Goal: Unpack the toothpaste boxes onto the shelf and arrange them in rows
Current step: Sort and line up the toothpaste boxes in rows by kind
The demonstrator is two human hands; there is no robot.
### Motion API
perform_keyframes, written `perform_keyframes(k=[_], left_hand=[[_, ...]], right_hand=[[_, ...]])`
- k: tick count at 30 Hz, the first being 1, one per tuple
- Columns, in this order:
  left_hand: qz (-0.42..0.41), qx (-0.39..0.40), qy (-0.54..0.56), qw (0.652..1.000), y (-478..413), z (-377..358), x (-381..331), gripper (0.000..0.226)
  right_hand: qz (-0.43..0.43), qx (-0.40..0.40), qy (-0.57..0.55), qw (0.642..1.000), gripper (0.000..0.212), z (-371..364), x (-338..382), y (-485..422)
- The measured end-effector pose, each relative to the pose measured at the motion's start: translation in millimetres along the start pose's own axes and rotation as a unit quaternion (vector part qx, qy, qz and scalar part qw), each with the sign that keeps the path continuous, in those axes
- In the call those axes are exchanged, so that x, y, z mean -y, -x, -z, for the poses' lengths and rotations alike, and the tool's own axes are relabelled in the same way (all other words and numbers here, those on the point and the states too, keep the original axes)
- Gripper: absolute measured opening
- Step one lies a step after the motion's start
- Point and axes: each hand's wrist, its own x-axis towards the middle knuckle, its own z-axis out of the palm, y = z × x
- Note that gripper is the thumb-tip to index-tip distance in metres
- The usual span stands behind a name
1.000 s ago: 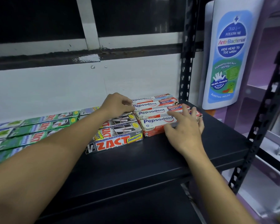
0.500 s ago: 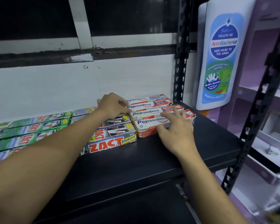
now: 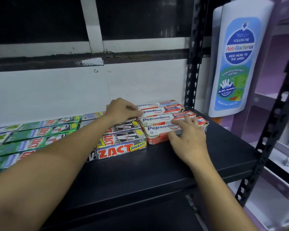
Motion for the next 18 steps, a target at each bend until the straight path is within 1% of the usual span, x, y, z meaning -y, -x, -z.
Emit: perform_keyframes(k=[2,4,6,12,14,18], left_hand=[[-0.005,-0.017,0.032,0.999,-5,4,6,0.024],[-0.006,-0.053,0.026,0.998,-11,7,12,0.015],[0.004,-0.069,0.009,0.998,-17,8,17,0.014],[0.024,-0.024,-0.07,0.997,-30,-2,17,0.031],[0.031,-0.027,-0.089,0.995,-32,-6,13,0.037],[0.059,-0.046,-0.084,0.994,-37,-9,10,0.044]], right_hand=[[-0.003,-0.007,0.005,1.0,0.045,-1,0,0],[-0.008,-0.011,0.011,1.0,0.044,-1,0,0],[-0.011,-0.01,0.01,1.0,0.043,-1,1,1],[-0.014,-0.012,-0.003,1.0,0.039,-1,0,0],[-0.014,-0.014,0.001,1.0,0.039,-2,0,-1],[-0.016,-0.009,0.009,1.0,0.039,-3,-1,-1]])
